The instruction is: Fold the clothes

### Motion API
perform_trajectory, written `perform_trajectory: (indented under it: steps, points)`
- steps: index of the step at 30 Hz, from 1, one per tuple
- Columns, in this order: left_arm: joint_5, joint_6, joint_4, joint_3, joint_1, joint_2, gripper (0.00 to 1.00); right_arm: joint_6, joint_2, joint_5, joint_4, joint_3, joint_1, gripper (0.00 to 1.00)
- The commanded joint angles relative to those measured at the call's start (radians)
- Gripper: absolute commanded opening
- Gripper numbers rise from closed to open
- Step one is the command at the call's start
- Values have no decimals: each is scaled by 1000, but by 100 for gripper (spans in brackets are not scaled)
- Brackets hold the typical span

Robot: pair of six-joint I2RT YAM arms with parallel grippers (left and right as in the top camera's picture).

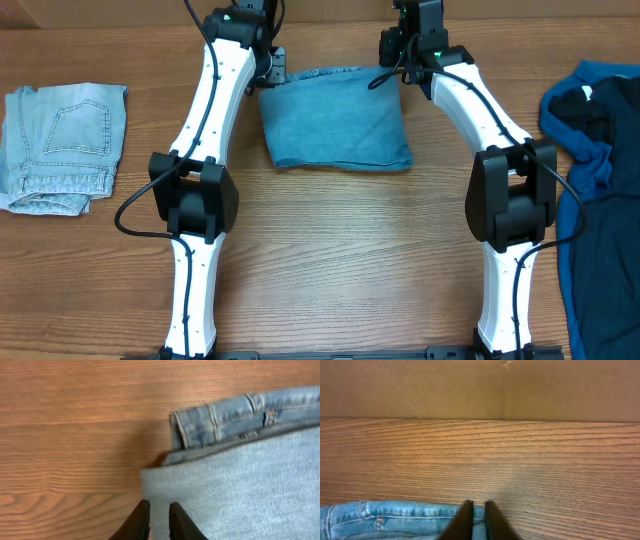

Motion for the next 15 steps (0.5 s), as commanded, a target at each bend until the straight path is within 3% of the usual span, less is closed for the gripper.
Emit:
perform_trajectory:
  steps: [1,10,11,12,15]
  points:
    - [47,1,7,-95,-10,-2,20,-2,68,-42,20,1,-2,5]
    - [55,2,80,-304,-10,0,16,-2,255,-56,25,1,-3,4]
    - [51,6,81,-305,-11,0,13,-2,254,-56,27,2,-3,4]
    - [45,27,79,-292,-11,-3,4,-2,240,-56,27,12,-3,4]
    - [47,28,35,-146,-11,-12,4,-2,138,-32,24,56,-3,13]
